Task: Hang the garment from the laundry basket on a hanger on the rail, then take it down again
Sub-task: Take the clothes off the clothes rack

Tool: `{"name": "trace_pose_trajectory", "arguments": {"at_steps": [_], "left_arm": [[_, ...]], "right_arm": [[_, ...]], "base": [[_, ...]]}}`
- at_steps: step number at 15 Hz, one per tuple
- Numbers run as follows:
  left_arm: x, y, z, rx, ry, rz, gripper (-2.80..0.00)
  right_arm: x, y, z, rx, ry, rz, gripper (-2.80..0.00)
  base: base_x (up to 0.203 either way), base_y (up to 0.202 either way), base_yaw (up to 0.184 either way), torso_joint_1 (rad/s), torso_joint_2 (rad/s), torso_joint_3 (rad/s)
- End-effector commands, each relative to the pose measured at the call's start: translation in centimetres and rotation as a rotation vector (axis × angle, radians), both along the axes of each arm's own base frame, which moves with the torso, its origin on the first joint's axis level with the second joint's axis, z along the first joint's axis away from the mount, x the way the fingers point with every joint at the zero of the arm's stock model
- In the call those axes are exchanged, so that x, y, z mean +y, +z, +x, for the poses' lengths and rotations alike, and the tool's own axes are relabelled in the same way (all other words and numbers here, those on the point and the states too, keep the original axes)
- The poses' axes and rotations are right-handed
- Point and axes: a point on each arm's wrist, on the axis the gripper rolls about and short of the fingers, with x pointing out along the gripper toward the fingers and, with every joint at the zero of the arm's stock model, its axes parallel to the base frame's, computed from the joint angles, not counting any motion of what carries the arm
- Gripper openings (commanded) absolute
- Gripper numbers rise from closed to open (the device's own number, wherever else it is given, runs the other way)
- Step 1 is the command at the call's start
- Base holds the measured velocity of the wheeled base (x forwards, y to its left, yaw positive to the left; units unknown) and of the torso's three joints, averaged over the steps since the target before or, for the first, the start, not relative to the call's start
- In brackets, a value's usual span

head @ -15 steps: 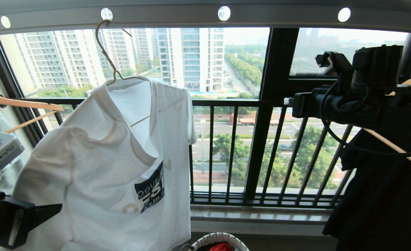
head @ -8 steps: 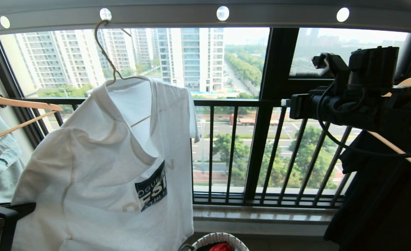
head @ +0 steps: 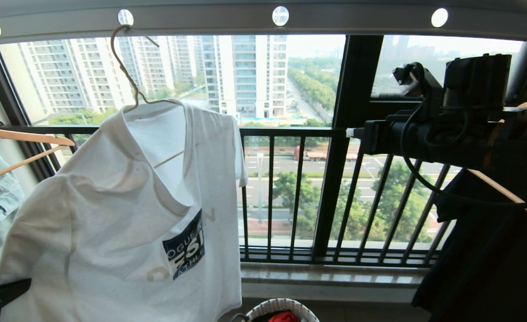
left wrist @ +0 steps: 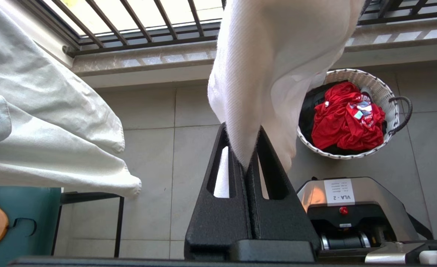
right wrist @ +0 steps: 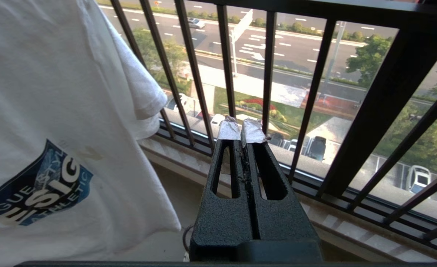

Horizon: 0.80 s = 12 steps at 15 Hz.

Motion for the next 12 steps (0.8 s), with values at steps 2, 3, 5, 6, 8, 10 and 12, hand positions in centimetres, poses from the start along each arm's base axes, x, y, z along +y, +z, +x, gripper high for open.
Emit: {"name": "trace_pose_trajectory", "arguments": {"at_steps": [2, 3, 5, 6, 8, 10, 12], "left_arm": [[0.2, -0.5, -0.7, -0.002, -0.001, -0.002, -2.80], [0.2, -0.6, -0.8, -0.007, -0.001, -0.004, -2.80], [0.3, -0.4, -1.3, -0.031, -0.003, -0.008, -2.80], [0.4, -0.2, -1.3, -0.039, -0.004, -0.010, -2.80], [0.3, 0.0, -1.3, -0.048, -0.004, -0.012, -2.80], [0.3, 0.1, -1.3, -0.051, -0.005, -0.014, -2.80], [0.3, 0.3, -1.3, -0.057, -0.005, -0.015, -2.80]], "right_arm": [[3.3, 1.0, -3.2, 0.034, 0.207, 0.051, -2.80], [4.1, 1.4, -3.8, 0.029, 0.254, 0.058, -2.80], [5.9, 2.7, -5.2, -0.001, 0.356, 0.078, -2.80], [7.0, 3.3, -5.7, -0.019, 0.403, 0.089, -2.80], [8.9, 4.1, -5.6, -0.049, 0.455, 0.104, -2.80], [11.1, 4.5, -4.5, -0.076, 0.490, 0.110, 0.00], [13.3, 4.6, -3.0, -0.115, 0.518, 0.104, 0.00]], "base": [[0.000, 0.000, 0.000, 0.000, 0.00, 0.000], [0.000, 0.000, 0.000, 0.000, 0.00, 0.000], [0.000, 0.000, 0.000, 0.000, 0.00, 0.000], [0.000, 0.000, 0.000, 0.000, 0.00, 0.000], [0.000, 0.000, 0.000, 0.000, 0.00, 0.000], [0.000, 0.000, 0.000, 0.000, 0.00, 0.000], [0.000, 0.000, 0.000, 0.000, 0.00, 0.000]]}}
